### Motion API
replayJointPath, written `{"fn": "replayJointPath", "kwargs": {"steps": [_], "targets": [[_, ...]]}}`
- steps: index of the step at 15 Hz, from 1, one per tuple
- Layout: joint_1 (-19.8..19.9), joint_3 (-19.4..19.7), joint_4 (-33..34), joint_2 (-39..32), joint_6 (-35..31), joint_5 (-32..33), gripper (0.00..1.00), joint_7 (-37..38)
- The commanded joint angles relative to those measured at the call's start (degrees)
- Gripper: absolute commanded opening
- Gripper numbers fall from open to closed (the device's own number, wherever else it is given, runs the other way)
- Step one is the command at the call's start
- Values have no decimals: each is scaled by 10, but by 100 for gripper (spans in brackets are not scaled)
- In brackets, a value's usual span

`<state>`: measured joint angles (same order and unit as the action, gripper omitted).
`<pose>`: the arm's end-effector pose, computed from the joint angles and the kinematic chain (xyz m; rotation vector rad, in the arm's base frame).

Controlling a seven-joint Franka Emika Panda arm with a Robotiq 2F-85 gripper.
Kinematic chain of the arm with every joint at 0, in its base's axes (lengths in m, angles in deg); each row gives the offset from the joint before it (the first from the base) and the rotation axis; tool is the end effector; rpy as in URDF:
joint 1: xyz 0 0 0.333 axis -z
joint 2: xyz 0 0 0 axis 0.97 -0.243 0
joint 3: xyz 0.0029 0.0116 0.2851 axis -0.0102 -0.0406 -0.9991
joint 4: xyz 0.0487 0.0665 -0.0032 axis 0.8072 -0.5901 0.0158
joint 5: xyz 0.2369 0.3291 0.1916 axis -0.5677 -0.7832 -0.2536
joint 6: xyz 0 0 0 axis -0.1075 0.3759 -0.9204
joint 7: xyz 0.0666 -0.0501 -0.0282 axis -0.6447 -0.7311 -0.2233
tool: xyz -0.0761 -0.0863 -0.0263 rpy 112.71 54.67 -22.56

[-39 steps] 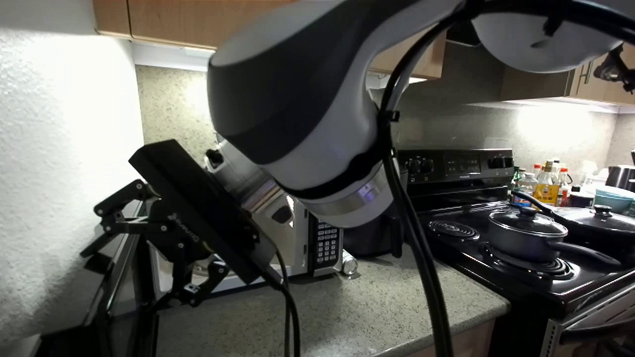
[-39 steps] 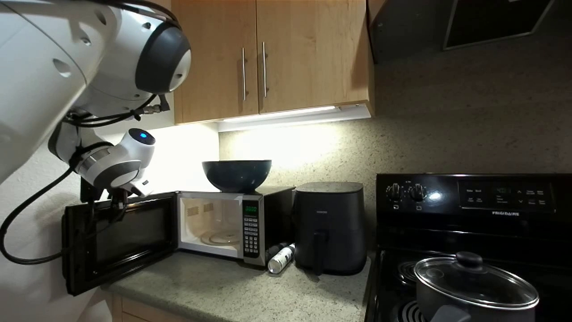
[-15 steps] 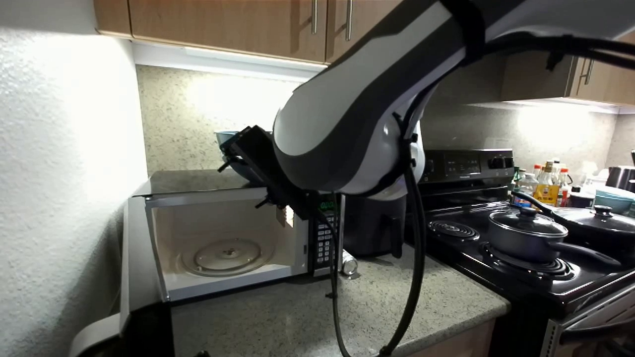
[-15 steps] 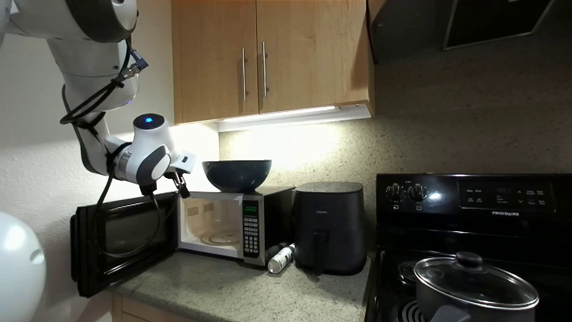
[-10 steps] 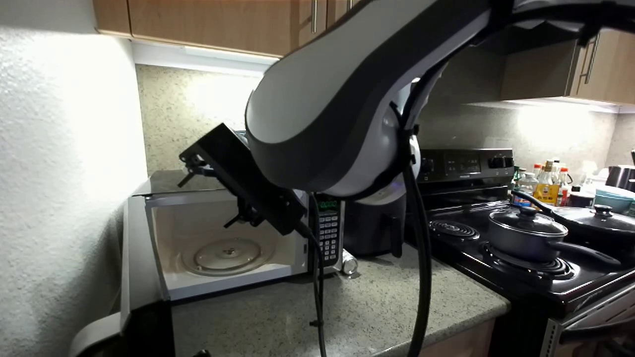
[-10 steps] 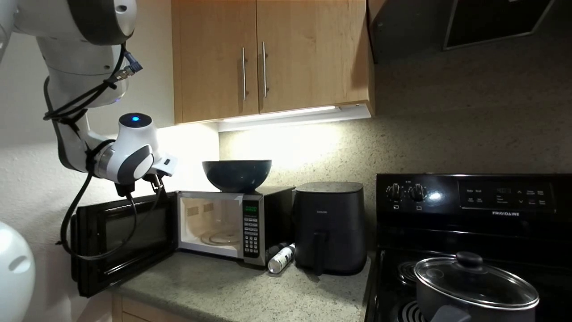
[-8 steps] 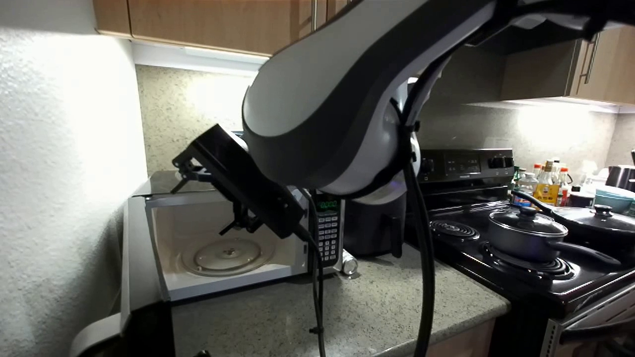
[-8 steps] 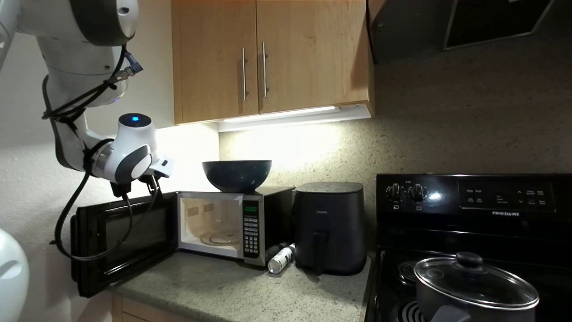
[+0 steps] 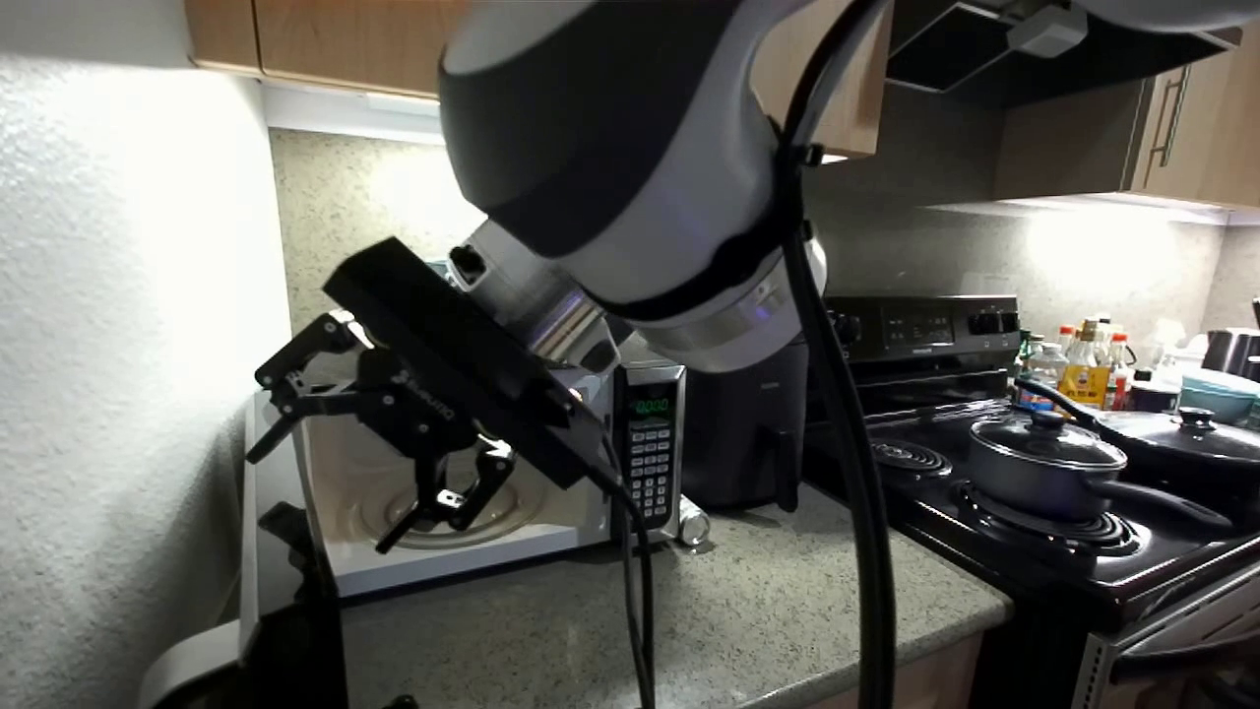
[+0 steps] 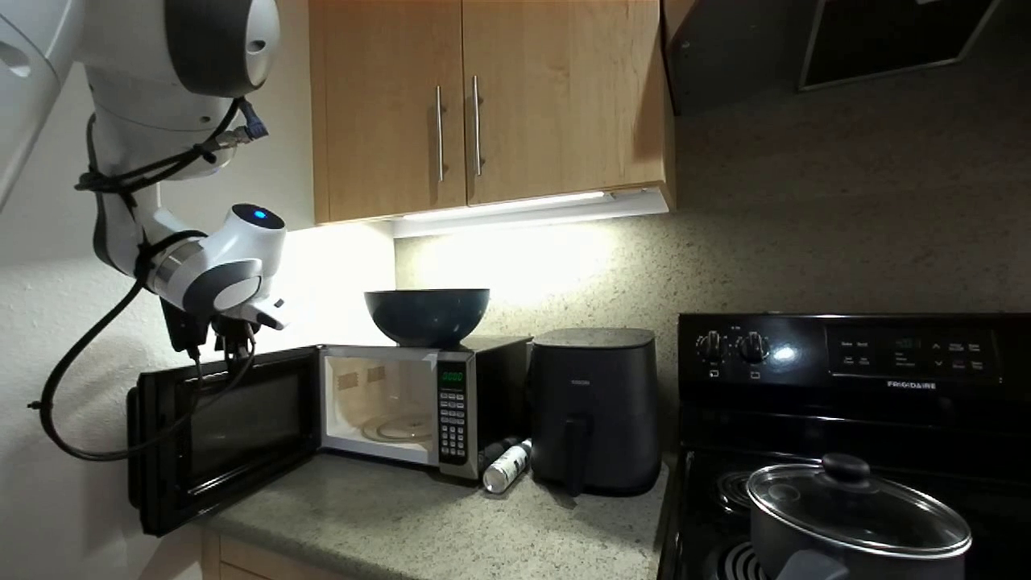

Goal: Remove the bowl from the microwave and put it on top of the microwave

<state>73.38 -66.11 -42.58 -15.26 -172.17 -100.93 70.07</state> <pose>0.4984 0.4597 0.3314 -2.3571 0.3825 -0.2040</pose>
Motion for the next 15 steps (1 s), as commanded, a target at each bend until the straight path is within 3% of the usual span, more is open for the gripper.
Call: {"fn": "replayJointPath", "kwargs": {"steps": [1, 2, 3, 7, 10, 11, 15], "targets": [[57, -43, 5, -6, 84, -40, 100, -62], [61, -39, 3, -3, 100, -36, 100, -58], [17, 16, 7, 10, 120, -63, 100, -68], [-29, 89, 26, 16, 145, -75, 100, -62], [-51, 112, 31, 15, 126, -117, 100, -136], [-75, 138, 38, 12, 134, -102, 100, -99], [-99, 165, 43, 11, 134, -112, 100, -121]]}}
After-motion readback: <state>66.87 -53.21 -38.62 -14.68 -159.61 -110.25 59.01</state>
